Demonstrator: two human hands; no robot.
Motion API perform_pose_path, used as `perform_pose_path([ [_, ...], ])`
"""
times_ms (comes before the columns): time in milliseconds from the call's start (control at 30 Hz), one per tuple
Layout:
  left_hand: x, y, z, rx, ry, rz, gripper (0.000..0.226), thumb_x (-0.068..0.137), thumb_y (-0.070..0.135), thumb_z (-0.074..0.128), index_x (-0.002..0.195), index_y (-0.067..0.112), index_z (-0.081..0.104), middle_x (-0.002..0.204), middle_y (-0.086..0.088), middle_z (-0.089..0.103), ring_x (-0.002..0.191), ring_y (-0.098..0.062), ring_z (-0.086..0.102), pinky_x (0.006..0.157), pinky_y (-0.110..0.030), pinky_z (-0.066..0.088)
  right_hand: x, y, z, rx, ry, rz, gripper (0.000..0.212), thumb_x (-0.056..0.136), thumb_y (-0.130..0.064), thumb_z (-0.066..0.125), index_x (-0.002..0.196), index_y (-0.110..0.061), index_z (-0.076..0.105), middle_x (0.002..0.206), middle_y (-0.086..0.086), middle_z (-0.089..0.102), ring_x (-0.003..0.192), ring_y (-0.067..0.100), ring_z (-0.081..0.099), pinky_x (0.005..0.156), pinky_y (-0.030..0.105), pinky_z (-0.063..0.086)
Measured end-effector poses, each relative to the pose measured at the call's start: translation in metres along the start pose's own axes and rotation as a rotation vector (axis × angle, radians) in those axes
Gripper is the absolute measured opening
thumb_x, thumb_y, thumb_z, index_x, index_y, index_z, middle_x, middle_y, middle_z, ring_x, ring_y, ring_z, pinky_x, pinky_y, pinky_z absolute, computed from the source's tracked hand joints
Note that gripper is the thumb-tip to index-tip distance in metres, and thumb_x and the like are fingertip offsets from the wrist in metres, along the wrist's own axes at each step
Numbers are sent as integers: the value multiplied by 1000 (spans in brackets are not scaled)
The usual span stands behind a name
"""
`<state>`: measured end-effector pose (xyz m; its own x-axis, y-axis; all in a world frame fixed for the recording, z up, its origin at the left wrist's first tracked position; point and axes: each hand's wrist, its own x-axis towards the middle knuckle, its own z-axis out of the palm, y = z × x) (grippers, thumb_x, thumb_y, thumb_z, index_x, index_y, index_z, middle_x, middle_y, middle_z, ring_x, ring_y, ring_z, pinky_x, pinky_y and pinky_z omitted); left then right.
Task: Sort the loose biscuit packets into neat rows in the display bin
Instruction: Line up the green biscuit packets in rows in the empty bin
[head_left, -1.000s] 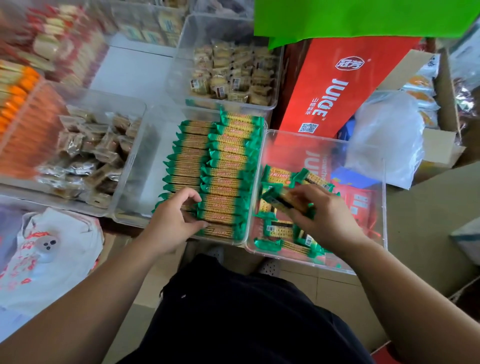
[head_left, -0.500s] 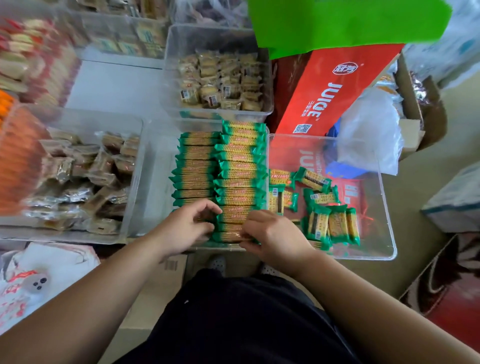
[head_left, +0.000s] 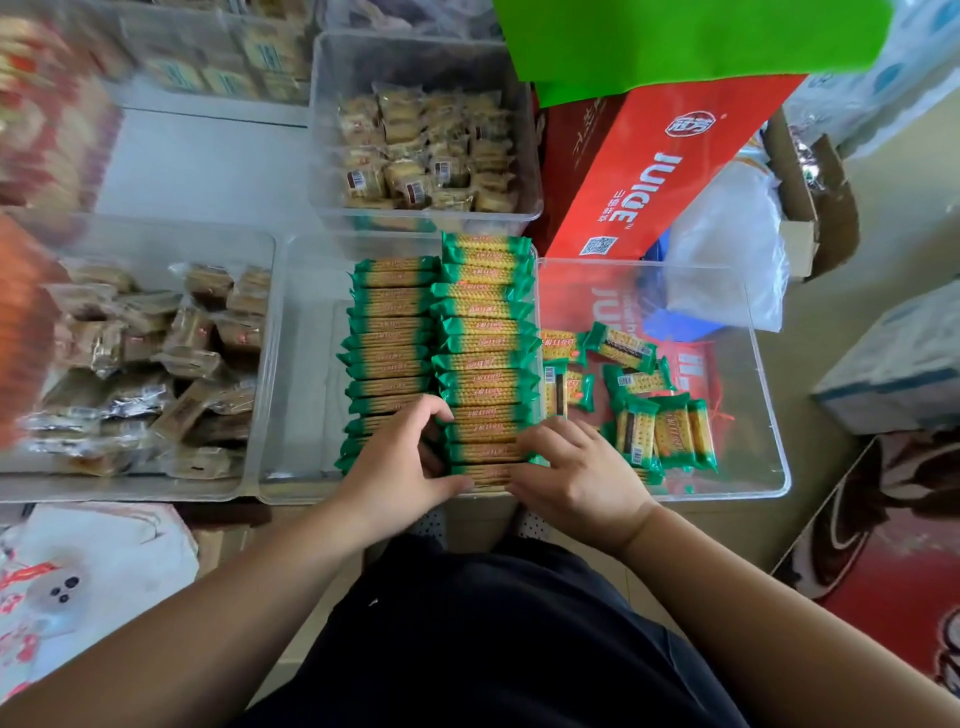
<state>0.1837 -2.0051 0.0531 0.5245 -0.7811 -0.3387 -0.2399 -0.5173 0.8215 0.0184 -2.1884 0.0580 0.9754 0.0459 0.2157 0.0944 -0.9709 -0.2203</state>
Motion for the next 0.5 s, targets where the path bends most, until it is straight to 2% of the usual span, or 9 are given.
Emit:
perform_pose_path([
  [100, 1, -5, 2, 67, 63, 38, 79, 65, 39, 96, 122, 40, 40, 116, 7, 61, 94, -13, 64, 81, -36, 55, -1, 0, -9, 8, -17, 104, 22, 97, -36, 62, 89, -18, 73, 115, 12, 63, 100, 34, 58, 77, 47, 48],
  [167, 0, -8, -1, 139, 131, 122, 93, 63, 51, 93, 136, 35, 38, 131, 3, 50, 117, -16, 53, 96, -33, 46, 5, -3, -16, 50, -27, 191, 32, 98, -46, 57, 110, -21, 72, 131, 11, 57, 120, 34, 54, 93, 49, 47],
  [200, 0, -9, -3, 187, 160, 176, 102, 62, 61, 88, 144, 30, 36, 137, -1, 46, 126, -19, 47, 103, -36, 41, 9, -4, -17, 52, -61, 251, 44, 98, -52, 51, 128, -22, 65, 145, 11, 50, 134, 34, 45, 106, 50, 40],
  [233, 2, -9, -5, 245, 170, 213, 111, 63, 71, 81, 151, 25, 32, 146, -5, 41, 136, -21, 39, 110, -38, 35, 14, -4, -16, 34, -135, 313, 58, 99, -58, 44, 144, -23, 51, 158, 10, 35, 147, 32, 31, 117, 48, 28],
  [300, 7, -8, -6, 324, 97, 183, 128, 65, 84, 68, 162, 22, 13, 168, -6, 14, 154, -17, 11, 120, -40, 17, 21, -1, -11, -39, -325, 401, 78, 98, -67, 29, 161, -24, 13, 170, 4, -4, 156, 24, -6, 126, 46, 3],
  [367, 12, -3, -6, 323, -38, 100, 134, 70, 83, 67, 161, 26, -13, 170, 4, -18, 153, -7, -15, 123, -35, 4, 22, 2, -3, -75, -458, 431, 85, 97, -72, 20, 160, -23, -9, 165, -1, -26, 152, 20, -25, 125, 49, -6],
  [400, 14, -1, -5, 296, -95, 70, 133, 74, 79, 68, 159, 27, -21, 168, 7, -24, 151, -3, -18, 125, -34, 3, 22, 3, -1, -75, -492, 436, 86, 96, -73, 17, 159, -22, -13, 164, -1, -29, 151, 20, -27, 125, 50, -7],
  [500, 18, 7, -2, 184, -141, 53, 125, 82, 73, 64, 158, 27, -24, 169, 10, -20, 149, 2, -12, 124, -30, 6, 24, 6, -4, -98, -549, 439, 90, 95, -77, 15, 159, -21, -15, 163, -1, -31, 150, 23, -30, 123, 51, -11],
])
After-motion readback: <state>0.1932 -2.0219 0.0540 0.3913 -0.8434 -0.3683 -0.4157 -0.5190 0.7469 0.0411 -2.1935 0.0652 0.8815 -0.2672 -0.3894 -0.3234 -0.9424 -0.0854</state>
